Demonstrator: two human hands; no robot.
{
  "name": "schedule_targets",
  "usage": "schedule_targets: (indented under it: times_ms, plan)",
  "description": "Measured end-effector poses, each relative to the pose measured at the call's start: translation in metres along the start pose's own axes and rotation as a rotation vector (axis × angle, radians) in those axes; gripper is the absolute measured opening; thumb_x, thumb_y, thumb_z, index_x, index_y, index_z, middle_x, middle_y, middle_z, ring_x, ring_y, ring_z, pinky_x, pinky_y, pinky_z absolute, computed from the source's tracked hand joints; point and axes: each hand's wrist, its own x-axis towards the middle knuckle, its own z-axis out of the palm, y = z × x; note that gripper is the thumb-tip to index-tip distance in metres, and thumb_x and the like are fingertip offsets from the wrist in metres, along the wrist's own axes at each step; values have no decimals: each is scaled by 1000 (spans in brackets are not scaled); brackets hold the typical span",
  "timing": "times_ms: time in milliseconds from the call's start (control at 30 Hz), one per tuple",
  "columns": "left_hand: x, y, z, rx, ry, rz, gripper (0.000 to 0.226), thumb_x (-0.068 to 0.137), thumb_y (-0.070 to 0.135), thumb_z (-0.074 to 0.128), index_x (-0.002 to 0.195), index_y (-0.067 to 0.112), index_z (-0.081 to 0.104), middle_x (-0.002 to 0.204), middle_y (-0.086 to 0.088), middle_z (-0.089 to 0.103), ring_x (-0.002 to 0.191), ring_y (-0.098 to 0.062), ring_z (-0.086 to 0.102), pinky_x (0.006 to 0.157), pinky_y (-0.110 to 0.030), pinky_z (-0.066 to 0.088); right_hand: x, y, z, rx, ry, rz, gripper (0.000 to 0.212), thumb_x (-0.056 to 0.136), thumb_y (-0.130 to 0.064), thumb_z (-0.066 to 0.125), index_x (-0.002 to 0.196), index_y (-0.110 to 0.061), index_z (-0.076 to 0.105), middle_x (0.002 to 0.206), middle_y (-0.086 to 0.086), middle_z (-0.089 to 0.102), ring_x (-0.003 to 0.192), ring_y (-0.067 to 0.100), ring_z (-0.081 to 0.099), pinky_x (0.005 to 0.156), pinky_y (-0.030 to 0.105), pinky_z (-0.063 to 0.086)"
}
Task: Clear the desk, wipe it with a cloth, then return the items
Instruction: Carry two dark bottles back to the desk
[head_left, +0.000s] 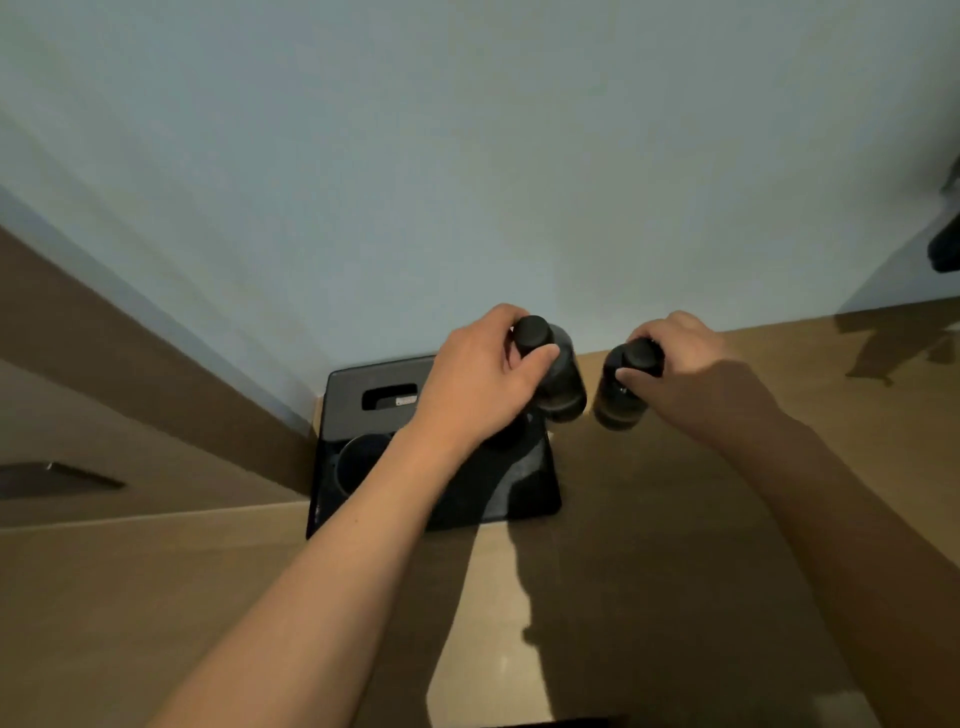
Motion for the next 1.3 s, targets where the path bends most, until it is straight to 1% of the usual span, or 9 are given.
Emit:
schedule_targets:
  times_ms: [100, 267, 433, 700, 867, 967, 1067, 1200, 1300]
  plan:
    - [46, -11, 31, 7, -37, 10, 24, 90, 38, 68, 105, 19, 64, 73, 9, 60, 76, -16, 59, 68, -32, 46, 33, 19, 12, -6, 33, -13, 25, 86, -30, 70, 107, -19, 61, 100, 0, 48, 89, 24, 55, 76, 33, 43]
    - [94, -38, 66, 39, -101, -42, 27, 92, 37, 66, 109, 16, 63, 88, -3, 67, 88, -28, 62, 74, -38, 50, 81, 34, 30, -64, -18, 15, 28, 91, -36, 65, 114, -22, 57, 104, 1, 43, 86, 27, 56, 77, 36, 47]
    - [111, -55, 85, 82, -132, -67, 27, 94, 35, 64, 111, 14, 61, 90, -5, 67, 88, -29, 62, 74, -41, 50, 109, 37, 47, -63, -53, 45, 34, 95, -35, 59, 121, -14, 51, 119, 6, 42, 94, 30, 55, 78, 34, 42]
    - [111, -53, 105, 113, -153, -144, 24, 96, 29, 62, 109, 10, 56, 97, -9, 66, 87, -30, 60, 71, -38, 47, 122, 33, 59, 34, 12, 61, 40, 96, -31, 60, 129, -10, 51, 125, 11, 45, 105, 32, 56, 88, 35, 45]
    - [99, -43, 93, 57, -166, -131, 24, 96, 21, 60, 116, 10, 53, 103, -7, 63, 94, -29, 60, 77, -40, 49, 109, 29, 53, 108, 14, 144, 54, 92, -32, 66, 136, -10, 45, 131, 12, 46, 116, 31, 53, 97, 40, 45]
    - [76, -36, 73, 45, -117, -104, 39, 100, 26, 55, 134, 10, 49, 123, -7, 59, 111, -25, 57, 89, -39, 48, 80, 17, 45, 128, 46, 181, 61, 93, -32, 64, 144, -11, 37, 140, 11, 43, 126, 29, 46, 103, 38, 38]
    - [46, -28, 50, 45, -67, -81, 47, 103, 28, 49, 146, 11, 43, 143, -7, 51, 129, -23, 49, 103, -37, 43, 38, -4, 37, 159, 145, 115, 57, 94, -28, 63, 143, -12, 40, 145, 8, 40, 132, 26, 40, 108, 33, 32]
    - [15, -20, 26, 148, -20, 36, 42, 104, 21, 47, 144, 8, 46, 146, -11, 49, 134, -26, 46, 106, -35, 38, -11, -27, 22, 165, 308, 19, 50, 92, -19, 64, 138, -7, 48, 141, 12, 48, 130, 26, 46, 108, 32, 35]
    - [1, -11, 16, 142, 69, 148, 38, 102, 16, 50, 138, 5, 50, 141, -13, 53, 130, -27, 47, 110, -39, 37, -46, -34, 11, 198, 378, 37, 48, 91, -13, 60, 138, -9, 49, 142, 9, 49, 132, 22, 43, 107, 20, 25]
